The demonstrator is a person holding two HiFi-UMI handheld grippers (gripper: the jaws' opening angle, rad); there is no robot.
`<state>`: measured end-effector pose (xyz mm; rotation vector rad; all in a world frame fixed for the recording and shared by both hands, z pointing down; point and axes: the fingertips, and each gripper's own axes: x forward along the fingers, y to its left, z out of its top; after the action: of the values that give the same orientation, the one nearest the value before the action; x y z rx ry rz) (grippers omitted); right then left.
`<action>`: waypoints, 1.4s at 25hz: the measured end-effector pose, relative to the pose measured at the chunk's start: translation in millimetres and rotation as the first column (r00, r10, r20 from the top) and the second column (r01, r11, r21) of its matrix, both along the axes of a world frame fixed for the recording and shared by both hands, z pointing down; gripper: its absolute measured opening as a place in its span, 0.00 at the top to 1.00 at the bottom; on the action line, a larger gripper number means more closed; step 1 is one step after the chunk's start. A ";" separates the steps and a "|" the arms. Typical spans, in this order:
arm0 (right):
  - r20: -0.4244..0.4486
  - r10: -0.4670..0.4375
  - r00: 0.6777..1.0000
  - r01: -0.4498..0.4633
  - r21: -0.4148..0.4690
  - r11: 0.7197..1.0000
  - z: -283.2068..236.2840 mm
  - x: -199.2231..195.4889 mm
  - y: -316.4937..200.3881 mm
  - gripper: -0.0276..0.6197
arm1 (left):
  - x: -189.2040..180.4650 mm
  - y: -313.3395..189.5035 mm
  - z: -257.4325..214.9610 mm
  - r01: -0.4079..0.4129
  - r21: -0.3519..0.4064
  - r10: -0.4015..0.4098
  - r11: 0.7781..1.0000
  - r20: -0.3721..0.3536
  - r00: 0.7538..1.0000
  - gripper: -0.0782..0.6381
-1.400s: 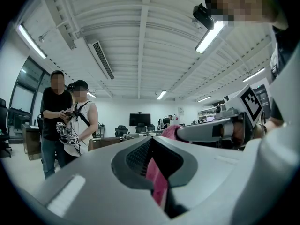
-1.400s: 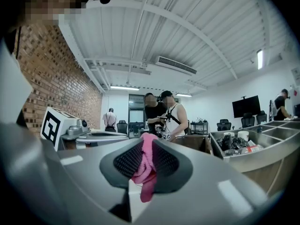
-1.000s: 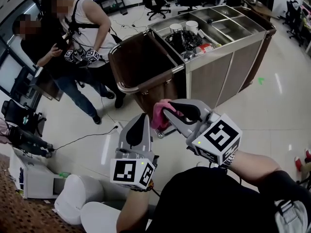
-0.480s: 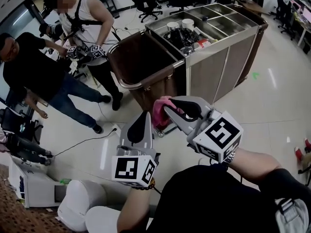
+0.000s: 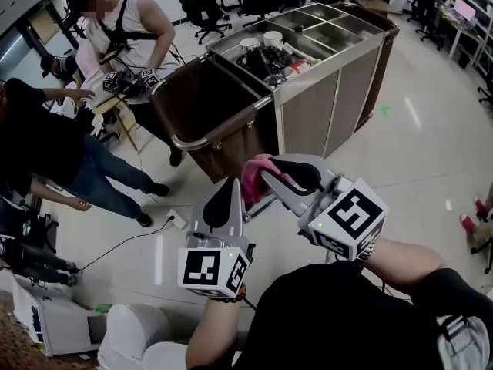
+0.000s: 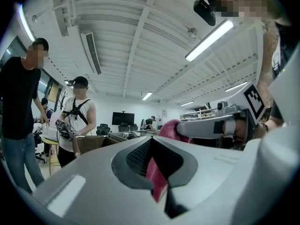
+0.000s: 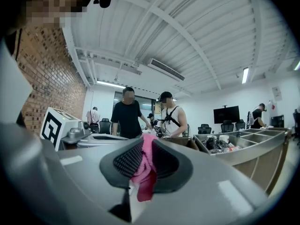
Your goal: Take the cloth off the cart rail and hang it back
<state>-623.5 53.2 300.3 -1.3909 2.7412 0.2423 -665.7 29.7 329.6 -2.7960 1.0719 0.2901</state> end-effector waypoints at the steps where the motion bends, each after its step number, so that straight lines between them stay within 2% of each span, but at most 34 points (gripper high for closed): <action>1: 0.002 0.014 1.000 -0.014 -0.001 1.000 -0.4 6.3 1.6 0.87 | 6.2 0.8 -0.6 -0.013 0.001 0.013 1.000 0.002 1.000 0.89; 7: 0.013 0.077 0.997 -0.077 -0.001 0.997 -5.2 55.0 11.5 0.87 | 56.8 6.5 -7.6 -0.080 0.008 0.079 0.997 0.016 0.997 0.89; 14: 0.053 0.136 0.989 -0.136 -0.001 0.991 -8.8 135.0 27.0 0.87 | 140.5 17.9 -11.8 -0.152 0.008 0.151 0.988 0.049 0.987 0.89; 17: 0.083 0.168 0.982 -0.164 -0.046 0.985 -6.0 170.7 31.9 0.87 | 179.0 19.2 -8.9 -0.181 0.003 0.180 0.984 0.062 0.982 0.89; 21: 0.091 0.210 0.973 -0.208 -0.030 0.978 -1.1 207.5 40.7 0.87 | 215.7 26.8 -3.7 -0.223 0.004 0.222 0.975 0.075 0.972 0.89; 23: 0.087 0.227 0.970 -0.228 0.002 0.974 1.1 236.9 40.8 0.87 | 244.1 27.9 -0.9 -0.243 0.003 0.242 0.970 0.081 0.967 0.89; 27: 0.107 0.264 0.959 -0.266 0.003 0.964 -1.5 309.7 43.6 0.87 | 316.7 28.4 -3.0 -0.274 -0.001 0.273 0.962 0.088 0.958 0.89; 29: 0.097 0.287 0.953 -0.288 -0.002 0.958 -7.8 317.9 57.7 0.87 | 324.3 41.3 -11.7 -0.291 0.000 0.291 0.957 0.081 0.953 0.89; 33: 0.075 0.343 0.936 -0.345 0.013 0.939 -14.3 291.2 95.1 0.87 | 298.8 78.0 -16.0 -0.338 0.007 0.337 0.941 0.053 0.940 0.89; 35: 0.067 0.363 0.929 -0.364 0.010 0.931 -10.6 296.7 108.3 0.87 | 304.8 90.3 -14.2 -0.352 0.010 0.351 0.936 0.045 0.935 0.89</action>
<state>-326.8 161.5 289.6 -1.8589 2.4018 0.2377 -360.9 120.1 315.4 -2.9503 0.5482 0.2715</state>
